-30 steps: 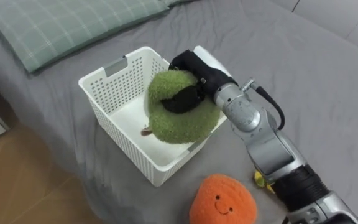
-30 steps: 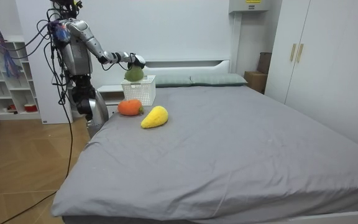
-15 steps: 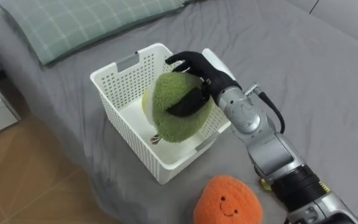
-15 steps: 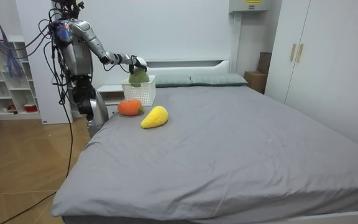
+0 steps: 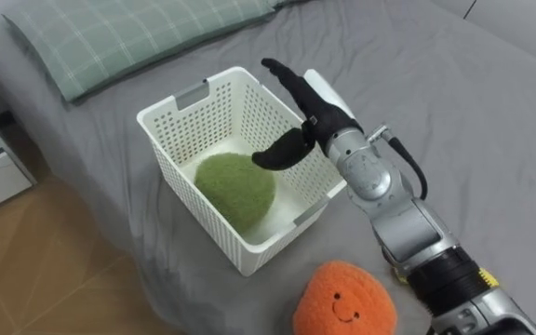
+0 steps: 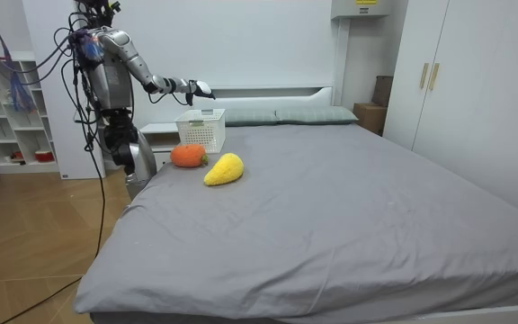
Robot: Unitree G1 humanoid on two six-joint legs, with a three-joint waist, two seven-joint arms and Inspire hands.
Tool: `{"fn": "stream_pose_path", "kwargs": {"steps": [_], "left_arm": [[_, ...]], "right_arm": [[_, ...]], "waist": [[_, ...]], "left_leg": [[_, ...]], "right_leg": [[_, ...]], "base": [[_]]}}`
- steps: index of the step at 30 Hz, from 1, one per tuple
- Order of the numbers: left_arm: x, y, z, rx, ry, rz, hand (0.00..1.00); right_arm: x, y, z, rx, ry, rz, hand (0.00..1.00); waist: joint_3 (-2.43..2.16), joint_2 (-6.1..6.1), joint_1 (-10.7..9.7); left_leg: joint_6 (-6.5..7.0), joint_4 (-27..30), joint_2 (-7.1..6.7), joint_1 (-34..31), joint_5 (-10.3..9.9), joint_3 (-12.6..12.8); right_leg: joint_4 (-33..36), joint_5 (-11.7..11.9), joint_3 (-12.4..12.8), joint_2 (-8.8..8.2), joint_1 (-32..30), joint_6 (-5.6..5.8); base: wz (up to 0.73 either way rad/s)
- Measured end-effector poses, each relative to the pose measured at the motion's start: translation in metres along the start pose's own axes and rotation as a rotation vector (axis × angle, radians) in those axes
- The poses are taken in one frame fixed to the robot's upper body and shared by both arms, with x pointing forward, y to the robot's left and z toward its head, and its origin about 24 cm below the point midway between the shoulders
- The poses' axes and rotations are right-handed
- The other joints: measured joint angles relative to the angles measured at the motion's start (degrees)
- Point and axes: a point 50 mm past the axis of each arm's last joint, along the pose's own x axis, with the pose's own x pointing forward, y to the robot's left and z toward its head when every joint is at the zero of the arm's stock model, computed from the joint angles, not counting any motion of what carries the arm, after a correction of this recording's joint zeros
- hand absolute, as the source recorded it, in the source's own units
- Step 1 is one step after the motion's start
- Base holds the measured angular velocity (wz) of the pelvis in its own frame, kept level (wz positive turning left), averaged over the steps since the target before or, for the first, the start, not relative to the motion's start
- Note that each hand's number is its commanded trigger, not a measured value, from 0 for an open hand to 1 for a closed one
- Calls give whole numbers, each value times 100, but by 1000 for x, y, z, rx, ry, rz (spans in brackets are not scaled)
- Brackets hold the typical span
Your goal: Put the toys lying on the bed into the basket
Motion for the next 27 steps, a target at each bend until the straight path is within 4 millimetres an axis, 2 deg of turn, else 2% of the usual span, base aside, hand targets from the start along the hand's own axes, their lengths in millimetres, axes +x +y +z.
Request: {"fn": "stream_pose_path", "kwargs": {"steps": [8, 14, 18, 20, 22, 26, 27], "left_arm": [[0, 0, -2, 10, 6, 15, 0], [0, 0, -6, 11, 17, 15, 0], [-2, 4, -17, -3, 38, 22, 0], [-4, 4, -22, -4, 51, 23, 0], [-4, 5, -25, -3, 58, 27, 0], [-4, 6, -25, -38, 47, 37, 0], [-4, 5, -25, -50, 45, 41, 0]], "right_arm": [[0, -2, 0, 3, -8, -27, 0], [-1, -10, -15, 33, 23, -53, 0], [-7, -29, -29, 103, 54, -103, 0], [-11, -41, -38, 132, 82, -159, 0], [-18, -52, -49, 141, 112, -217, 0], [-35, -57, -71, 166, 150, -275, 0], [-44, -55, -82, 166, 185, -276, 0]], "waist": [[-3, -2, -30], [-15, -18, -86], [-60, -64, -354], [-75, -51, -439], [-98, -22, -617], [-120, 49, -848], [-125, 83, -939]], "left_leg": [[0, 3, 2, 4, 1, 5], [6, -23, 22, 77, 4, 120], [16, -16, 33, 128, 8, 217], [33, -23, 49, 197, -8, 308], [44, -53, 77, 263, -15, 435], [57, -137, 130, 412, -26, 671], [67, -180, 137, 510, -34, 745]], "right_leg": [[11, 0, 5, -3, -4, 0], [33, 0, 89, -12, 12, 0], [35, 2, 231, -7, 28, -1], [39, 12, 358, -1, 49, 0], [47, 32, 483, -1, 51, 0], [52, 70, 676, 8, 82, -5], [51, 72, 761, 10, 129, -4]], "base": [[0], [-6], [-13], [-24], [-24], [-32], [-32]]}}
